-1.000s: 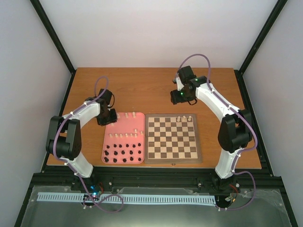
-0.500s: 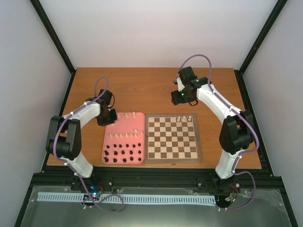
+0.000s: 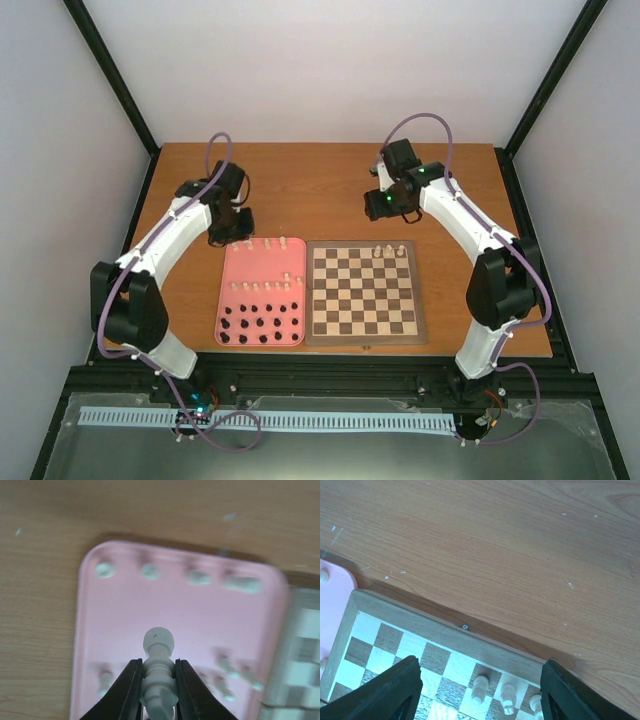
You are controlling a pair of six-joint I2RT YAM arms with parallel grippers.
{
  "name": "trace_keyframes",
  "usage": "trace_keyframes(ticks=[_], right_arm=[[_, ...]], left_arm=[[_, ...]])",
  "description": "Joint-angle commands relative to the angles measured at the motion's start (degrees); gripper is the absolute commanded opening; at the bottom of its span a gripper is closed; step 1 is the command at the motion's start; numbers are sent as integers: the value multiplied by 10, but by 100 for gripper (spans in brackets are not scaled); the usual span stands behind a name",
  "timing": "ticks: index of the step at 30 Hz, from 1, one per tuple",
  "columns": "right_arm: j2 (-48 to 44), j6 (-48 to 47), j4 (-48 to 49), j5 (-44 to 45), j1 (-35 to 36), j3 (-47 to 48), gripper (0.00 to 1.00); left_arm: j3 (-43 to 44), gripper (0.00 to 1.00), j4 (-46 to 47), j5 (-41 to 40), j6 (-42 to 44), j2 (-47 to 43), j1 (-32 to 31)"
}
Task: Set up the chess pieces on the board
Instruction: Pick up the chess piece from the storage box, then place the chess piece on the chessboard.
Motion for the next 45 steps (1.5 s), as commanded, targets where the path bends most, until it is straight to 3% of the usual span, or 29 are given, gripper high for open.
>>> trace_keyframes(ticks=[1,10,16,19,23,28,45], right_arm=[[-19,0,-12,-2,-29,5,65],[-34,21,-12,30,-79,-6,66],[-47,39,-13,47,-125,-36,79],[-62,42,-5,43,-150,-62,98],[-79,47,6,34,-169,-85,100],[-84,50,11,32,-184,-96,100],[-84,49,18,20,-194,-103,100]], left_arm=[[99,1,-87,25,2,-25,-63],[260,1,-84,54,-21,121,-224],[414,1,-102,75,-17,262,-292],[476,1,-113,91,-18,319,-310],[537,1,-129,100,-18,373,-322],[575,1,-143,103,-15,417,-333],[578,1,-131,93,-14,457,-334]])
